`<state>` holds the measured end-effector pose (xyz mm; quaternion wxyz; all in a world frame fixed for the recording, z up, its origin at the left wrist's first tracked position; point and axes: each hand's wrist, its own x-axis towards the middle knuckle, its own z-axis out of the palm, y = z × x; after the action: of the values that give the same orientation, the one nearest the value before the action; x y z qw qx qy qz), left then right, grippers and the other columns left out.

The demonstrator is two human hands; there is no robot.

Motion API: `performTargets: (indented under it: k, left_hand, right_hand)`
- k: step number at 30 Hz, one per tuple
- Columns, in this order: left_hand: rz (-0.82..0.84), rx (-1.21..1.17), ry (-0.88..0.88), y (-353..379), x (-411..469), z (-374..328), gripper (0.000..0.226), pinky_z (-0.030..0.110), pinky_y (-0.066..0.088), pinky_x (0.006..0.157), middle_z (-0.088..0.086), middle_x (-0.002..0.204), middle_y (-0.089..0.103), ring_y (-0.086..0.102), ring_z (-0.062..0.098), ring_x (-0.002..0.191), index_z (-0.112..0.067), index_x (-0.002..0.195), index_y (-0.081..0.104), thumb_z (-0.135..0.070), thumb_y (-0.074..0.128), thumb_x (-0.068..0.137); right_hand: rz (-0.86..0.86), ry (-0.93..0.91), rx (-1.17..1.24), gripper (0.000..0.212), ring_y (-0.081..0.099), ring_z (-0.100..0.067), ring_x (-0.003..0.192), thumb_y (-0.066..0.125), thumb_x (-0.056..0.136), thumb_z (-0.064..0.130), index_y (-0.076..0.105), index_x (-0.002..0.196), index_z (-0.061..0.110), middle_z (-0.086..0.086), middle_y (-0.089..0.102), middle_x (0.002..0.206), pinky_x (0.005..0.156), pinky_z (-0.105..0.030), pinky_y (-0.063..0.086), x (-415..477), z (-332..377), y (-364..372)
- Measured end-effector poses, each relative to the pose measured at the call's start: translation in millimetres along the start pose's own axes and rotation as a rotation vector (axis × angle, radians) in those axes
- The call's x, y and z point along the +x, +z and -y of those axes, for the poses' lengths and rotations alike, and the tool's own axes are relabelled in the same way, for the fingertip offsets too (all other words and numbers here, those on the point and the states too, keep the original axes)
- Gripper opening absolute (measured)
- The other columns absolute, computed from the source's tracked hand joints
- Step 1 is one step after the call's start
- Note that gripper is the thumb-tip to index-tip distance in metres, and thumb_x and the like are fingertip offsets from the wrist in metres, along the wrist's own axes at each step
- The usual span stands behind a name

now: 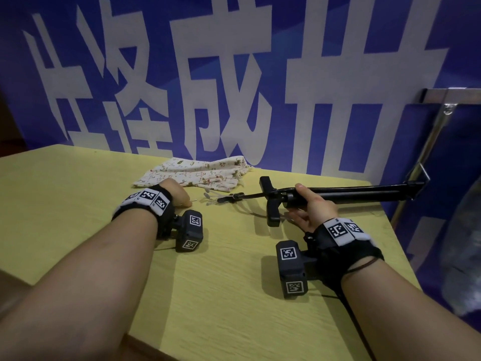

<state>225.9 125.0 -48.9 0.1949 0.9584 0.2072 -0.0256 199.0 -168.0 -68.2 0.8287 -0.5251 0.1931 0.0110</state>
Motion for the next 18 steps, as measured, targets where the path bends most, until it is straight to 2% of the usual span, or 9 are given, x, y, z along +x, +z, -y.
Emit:
performTargets:
  k: [4,7,9,11,13,15,18]
  left_hand:
    - [0.004,0.054,-0.027,0.2,-1.9,-0.3,0.039,0.033,0.050,0.083,0.012,0.111,0.067,0.062,0.027,0.104,-0.003,0.114,0.062,-0.029,0.070,0.087]
    - [-0.014,0.066,-0.014,2.2,-5.0,-0.6,0.031,0.031,0.046,0.077,0.012,0.106,0.064,0.061,0.027,0.104,-0.003,0.112,0.059,-0.026,0.062,0.092]
    - [-0.034,0.004,0.002,3.7,-5.4,-1.0,0.024,0.031,0.045,0.072,0.012,0.097,0.061,0.062,0.027,0.095,-0.002,0.108,0.061,-0.021,0.055,0.095]
    - [-0.074,-0.216,0.041,6.6,-1.9,-2.5,0.019,0.028,0.045,0.063,0.012,0.087,0.059,0.059,0.023,0.074,-0.002,0.092,0.064,-0.014,0.051,0.096]
    - [-0.119,-0.560,0.087,7.5,-5.4,-6.0,0.025,0.023,0.042,0.054,0.006,0.079,0.058,0.052,0.015,0.062,-0.010,0.076,0.057,-0.013,0.048,0.099]
    - [-0.112,-0.798,0.190,8.9,-17.7,-12.7,0.019,0.022,0.041,0.057,0.002,0.082,0.060,0.052,0.011,0.067,-0.014,0.084,0.061,-0.017,0.050,0.100]
    - [0.051,-1.091,0.344,9.2,-42.9,-30.3,0.013,0.021,0.047,0.064,0.003,0.086,0.067,0.058,0.009,0.070,-0.011,0.105,0.065,-0.010,0.055,0.097]
  right_hand:
    - [0.016,0.007,-0.012,0.071,0.069,-0.028,0.075,0.076,0.077,0.027,0.037,0.133,0.009,-0.018,0.065,0.109,0.057,-0.034,0.059,2.2,-1.1,-0.5]
    - [0.016,-0.014,-0.048,0.070,0.069,-0.026,0.073,0.075,0.078,0.029,0.037,0.134,0.009,-0.017,0.064,0.109,0.052,-0.031,0.056,3.0,-1.9,0.6]
    - [0.026,-0.015,-0.067,0.070,0.068,-0.028,0.077,0.074,0.079,0.029,0.037,0.134,0.009,-0.017,0.063,0.109,0.055,-0.033,0.056,2.1,-2.0,1.2]
    - [0.041,-0.009,-0.094,0.067,0.068,-0.028,0.079,0.073,0.080,0.030,0.038,0.133,0.008,-0.017,0.063,0.110,0.056,-0.034,0.056,0.9,-2.3,2.4]
    - [0.044,-0.027,-0.156,0.064,0.067,-0.026,0.073,0.070,0.081,0.034,0.042,0.131,0.007,-0.015,0.064,0.109,0.050,-0.029,0.054,2.0,-3.1,3.8]
    - [0.008,-0.049,-0.269,0.066,0.066,-0.026,0.078,0.068,0.081,0.042,0.043,0.131,0.006,-0.015,0.063,0.110,0.057,-0.031,0.053,3.6,-3.3,5.1]
    - [-0.032,-0.112,-0.432,0.067,0.063,-0.031,0.097,0.065,0.083,0.045,0.043,0.132,0.006,-0.015,0.061,0.116,0.081,-0.042,0.053,5.1,-3.6,4.9]
